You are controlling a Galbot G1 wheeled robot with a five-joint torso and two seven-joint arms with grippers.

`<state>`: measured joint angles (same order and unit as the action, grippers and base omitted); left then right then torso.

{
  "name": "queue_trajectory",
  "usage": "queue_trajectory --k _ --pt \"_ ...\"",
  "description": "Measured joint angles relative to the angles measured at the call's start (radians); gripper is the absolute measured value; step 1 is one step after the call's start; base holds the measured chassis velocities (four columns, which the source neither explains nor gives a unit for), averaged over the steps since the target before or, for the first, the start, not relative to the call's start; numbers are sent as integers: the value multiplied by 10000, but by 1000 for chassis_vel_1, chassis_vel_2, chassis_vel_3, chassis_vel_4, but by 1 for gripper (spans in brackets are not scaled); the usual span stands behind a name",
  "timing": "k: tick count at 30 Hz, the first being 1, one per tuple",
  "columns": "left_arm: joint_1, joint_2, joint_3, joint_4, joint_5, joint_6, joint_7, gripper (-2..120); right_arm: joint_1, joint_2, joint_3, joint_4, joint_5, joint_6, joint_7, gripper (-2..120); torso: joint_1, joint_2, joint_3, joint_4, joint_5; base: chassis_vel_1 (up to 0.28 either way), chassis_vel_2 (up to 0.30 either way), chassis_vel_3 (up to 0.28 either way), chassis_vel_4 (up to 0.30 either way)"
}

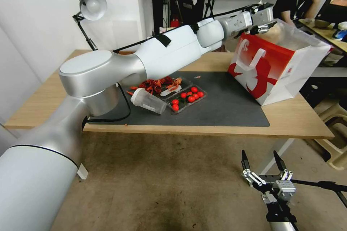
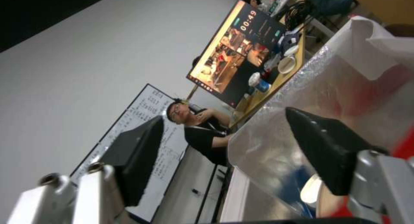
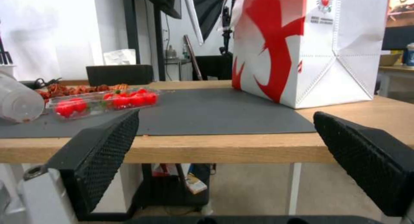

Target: Pick up the trash from the table and place it into the takeout bag.

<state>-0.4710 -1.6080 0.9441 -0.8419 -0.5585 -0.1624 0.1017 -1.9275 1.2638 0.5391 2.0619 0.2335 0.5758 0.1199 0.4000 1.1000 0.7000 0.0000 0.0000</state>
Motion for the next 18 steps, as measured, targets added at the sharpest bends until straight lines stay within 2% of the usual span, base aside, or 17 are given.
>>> queue_trajectory --k 5,7,18 --pt "-5 0 -65 7 -82 10 -1 88 35 -1 -14 -29 1 0 -12 100 0 1 0 0 0 0 0 0 0" --pt "13 0 -150 -16 -157 27 0 99 72 -25 -23 -50 10 -23 -18 100 1 1 -1 0 0 0 0 0 0" --pt "480 0 -696 13 -300 163 -82 100 215 -153 -46 -143 151 -199 -30 100 0 0 0 -1 0 0 0 0 0"
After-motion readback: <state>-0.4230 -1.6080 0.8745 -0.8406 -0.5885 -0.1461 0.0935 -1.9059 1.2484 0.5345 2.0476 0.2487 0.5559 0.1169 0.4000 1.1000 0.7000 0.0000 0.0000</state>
